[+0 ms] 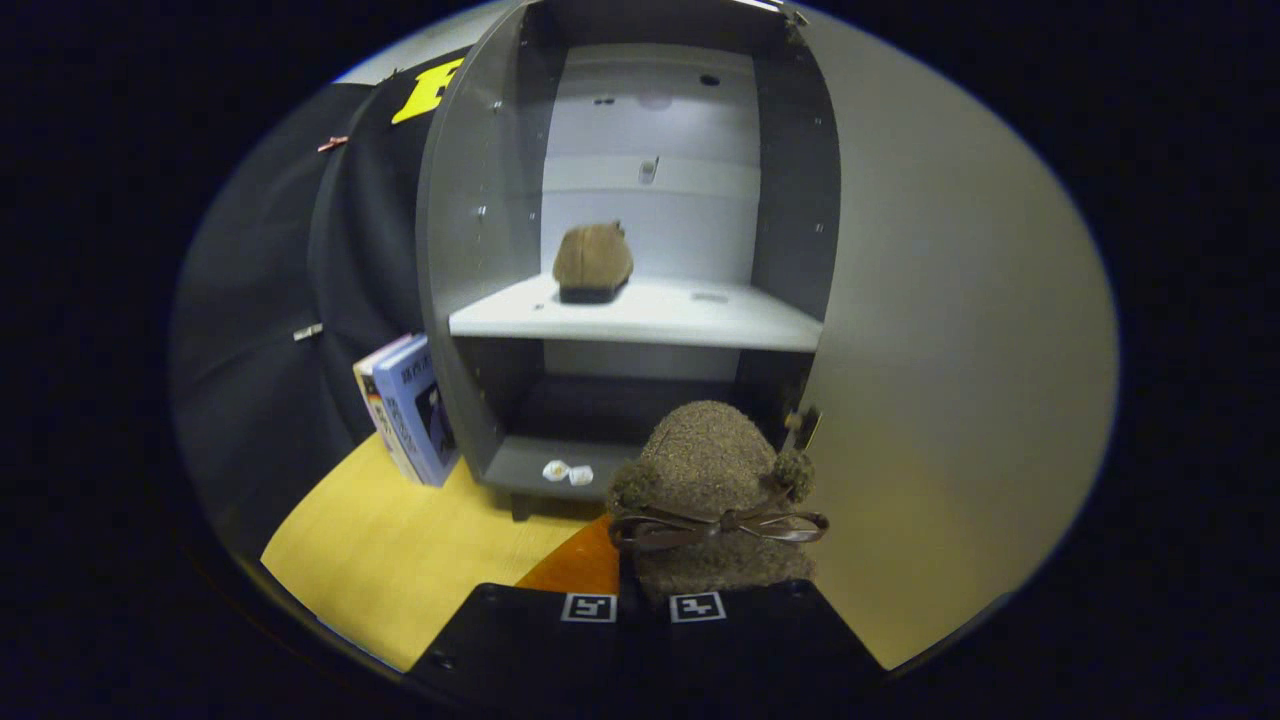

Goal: Open the shoe cabinet door, grab the shoes and put them into the shoe cabinet, then close the shoe cabinet door.

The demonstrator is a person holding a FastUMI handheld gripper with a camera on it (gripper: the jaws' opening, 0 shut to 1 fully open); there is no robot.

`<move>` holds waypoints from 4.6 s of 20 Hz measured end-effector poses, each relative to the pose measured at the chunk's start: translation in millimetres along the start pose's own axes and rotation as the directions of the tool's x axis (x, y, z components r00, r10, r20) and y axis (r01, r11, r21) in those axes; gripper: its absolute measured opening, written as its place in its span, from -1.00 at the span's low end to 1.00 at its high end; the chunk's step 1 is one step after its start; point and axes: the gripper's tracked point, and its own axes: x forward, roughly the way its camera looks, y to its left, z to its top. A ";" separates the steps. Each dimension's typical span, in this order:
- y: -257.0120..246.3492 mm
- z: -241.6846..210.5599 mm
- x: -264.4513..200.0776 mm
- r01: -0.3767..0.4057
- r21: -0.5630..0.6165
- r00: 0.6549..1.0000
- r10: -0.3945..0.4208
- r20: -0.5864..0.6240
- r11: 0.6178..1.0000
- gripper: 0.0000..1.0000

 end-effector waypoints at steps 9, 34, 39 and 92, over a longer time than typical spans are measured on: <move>-17.6 122.6 16.5 0.030 0.051 0.991 -0.037 0.128 0.998 -0.91; -27.2 227.2 244.9 0.082 0.054 0.988 -0.088 0.128 0.995 -0.71; -29.9 219.3 263.7 0.077 0.067 0.991 -0.084 0.107 0.995 -0.33; -122.8 150.9 -300.8 -0.076 0.100 0.945 0.040 0.326 0.992 0.98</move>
